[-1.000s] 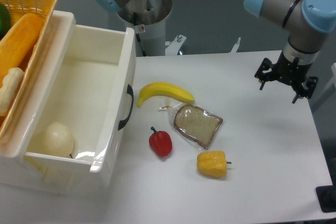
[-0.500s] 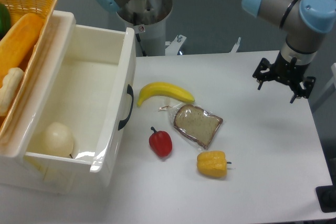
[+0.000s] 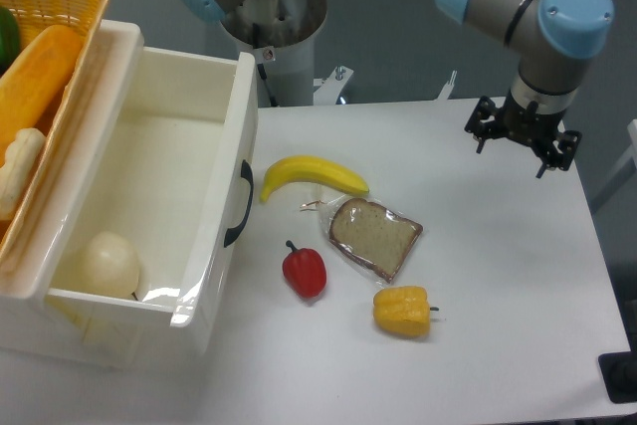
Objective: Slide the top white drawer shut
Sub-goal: 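Move the gripper over the banana toward the open white drawer's front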
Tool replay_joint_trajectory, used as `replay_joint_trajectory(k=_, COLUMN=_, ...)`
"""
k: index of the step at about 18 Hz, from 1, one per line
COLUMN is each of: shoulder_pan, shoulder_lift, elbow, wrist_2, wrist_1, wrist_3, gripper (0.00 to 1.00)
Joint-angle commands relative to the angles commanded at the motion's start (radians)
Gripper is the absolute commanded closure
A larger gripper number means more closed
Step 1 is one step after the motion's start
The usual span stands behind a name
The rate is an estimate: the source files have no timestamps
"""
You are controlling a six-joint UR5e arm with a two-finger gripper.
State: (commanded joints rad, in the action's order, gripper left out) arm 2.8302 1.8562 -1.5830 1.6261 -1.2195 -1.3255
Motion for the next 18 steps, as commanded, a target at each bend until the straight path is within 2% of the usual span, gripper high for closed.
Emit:
replay_joint_trajectory(k=5, shoulder_pan=-0.051, shoulder_lift=0.000, elbow=-0.003, wrist_2=-0.009, wrist_1=0.000, wrist_3=0.181, gripper=0.00)
replay_joint_trajectory(k=6, shoulder_pan=-0.060, shoulder_lift=0.001, elbow=-0.005, wrist_2=-0.027, wrist_1=0.000, wrist_3=0.218, gripper=0.04)
replay_joint_trajectory(k=8, shoulder_pan=-0.069, shoulder_lift=-0.006, elbow=-0.015, wrist_2=-0.078, wrist_1=0.000, wrist_3=0.279, gripper=0.20)
replay_joint_trajectory(k=11, shoulder_pan=-0.107, shoulder_lift=-0.018, elbow=-0.029, wrist_2=-0.083, wrist_1=0.000, wrist_3=0.374, gripper=0.50)
replay_joint_trajectory(k=13, shoulder_pan=-0.138, shoulder_lift=-0.018, elbow=-0.029, wrist_2=-0.083, wrist_1=-0.002, wrist_3=0.410, gripper=0.61)
replay_joint_trajectory(k=15, shoulder_pan=-0.169, shoulder_lift=-0.015, elbow=-0.029, wrist_2=-0.087, wrist_1=-0.002, wrist_3=0.460, gripper=0.68)
replay_joint_trajectory(k=18, shoulder_pan=-0.187, shoulder_lift=-0.015, elbow=-0.029, wrist_2=-0.145, wrist_1=-0.002, wrist_3=0.511, gripper=0.80)
